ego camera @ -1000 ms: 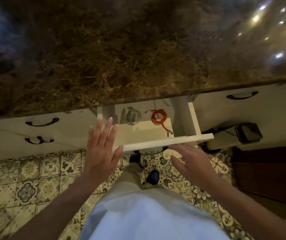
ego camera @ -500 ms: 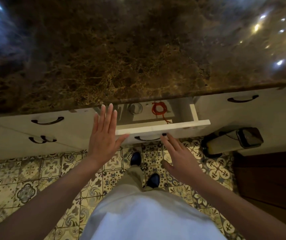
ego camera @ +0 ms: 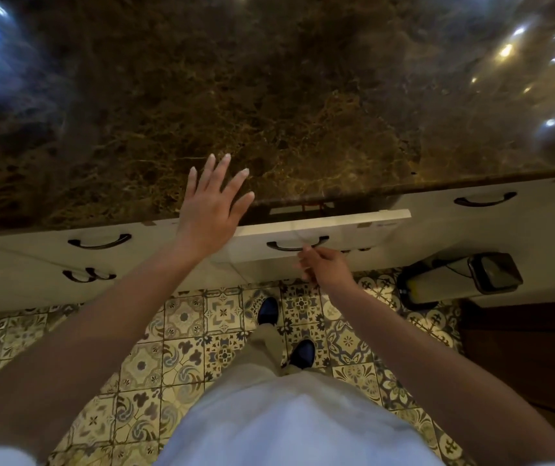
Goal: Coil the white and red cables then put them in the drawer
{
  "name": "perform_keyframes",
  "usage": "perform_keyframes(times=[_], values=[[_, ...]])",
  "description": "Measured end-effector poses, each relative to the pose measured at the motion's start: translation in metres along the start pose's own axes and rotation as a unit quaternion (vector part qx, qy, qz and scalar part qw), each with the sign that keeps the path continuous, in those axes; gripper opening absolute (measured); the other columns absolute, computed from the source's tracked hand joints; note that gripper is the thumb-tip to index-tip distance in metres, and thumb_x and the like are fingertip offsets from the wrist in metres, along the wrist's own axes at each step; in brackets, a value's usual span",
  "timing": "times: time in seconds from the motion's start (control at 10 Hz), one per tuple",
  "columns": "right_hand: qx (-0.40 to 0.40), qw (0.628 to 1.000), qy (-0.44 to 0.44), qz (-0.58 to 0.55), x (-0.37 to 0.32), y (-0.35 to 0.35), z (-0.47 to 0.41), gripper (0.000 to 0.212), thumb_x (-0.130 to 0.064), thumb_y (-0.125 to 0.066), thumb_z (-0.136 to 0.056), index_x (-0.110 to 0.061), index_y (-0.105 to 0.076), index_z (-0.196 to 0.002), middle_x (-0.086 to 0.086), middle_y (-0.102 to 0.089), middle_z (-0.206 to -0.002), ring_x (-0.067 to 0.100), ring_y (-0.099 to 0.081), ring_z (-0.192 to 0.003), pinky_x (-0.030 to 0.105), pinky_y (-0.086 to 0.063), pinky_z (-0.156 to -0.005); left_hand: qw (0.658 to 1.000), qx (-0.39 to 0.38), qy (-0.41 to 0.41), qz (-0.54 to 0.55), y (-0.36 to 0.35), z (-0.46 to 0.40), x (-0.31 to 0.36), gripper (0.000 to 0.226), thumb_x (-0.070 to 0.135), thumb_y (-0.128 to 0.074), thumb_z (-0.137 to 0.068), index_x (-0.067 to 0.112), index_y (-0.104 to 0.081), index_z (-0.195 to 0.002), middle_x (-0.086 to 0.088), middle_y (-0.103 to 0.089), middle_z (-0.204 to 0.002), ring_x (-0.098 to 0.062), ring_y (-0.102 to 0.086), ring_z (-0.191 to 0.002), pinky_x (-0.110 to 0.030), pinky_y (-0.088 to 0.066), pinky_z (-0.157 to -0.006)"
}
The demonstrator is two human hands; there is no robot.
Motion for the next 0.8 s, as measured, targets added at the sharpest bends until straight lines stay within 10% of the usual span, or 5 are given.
perform_keyframes(times=[0.6, 0.8], values=[[0.029, 0.994, 0.011, -0.104, -0.025, -0.007, -0.048, 0.023, -0.026, -0.058, -0.106, -0.009, -0.073, -0.103, 0.002, -0.077, -0.078, 0.010, -0.058, -0.054, 0.023, -0.046, -0.050, 0.994, -0.091, 0.027, -0.049, 0.001, -0.056, -0.018, 0.070, 0.068, -0.008, -0.103, 0.036, -0.006, -0.165, -0.003, 0.005, -0.177, -0.027, 0.011, -0.162, -0.054, 0.003, -0.130], [0.020, 0.999, 0.029, 0.035, -0.031, -0.001, -0.046, 0.033, -0.040, -0.057, -0.105, -0.015, -0.074, -0.093, 0.003, -0.075, -0.077, 0.015, -0.064, -0.062, 0.028, -0.051, -0.058, 0.996, -0.075, 0.027, -0.039, 0.004, -0.058, -0.017, 0.068, 0.067, -0.012, -0.104, 0.036, -0.009, -0.165, -0.003, 0.002, -0.177, -0.027, 0.009, -0.163, -0.053, 0.001, -0.130]])
Point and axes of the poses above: each hand's wrist, its own z-axis away from the middle knuckle, its own y-axis out of the back of the hand, x = y × z, the point moved 6 cm from there along -z, towards the middle knuckle
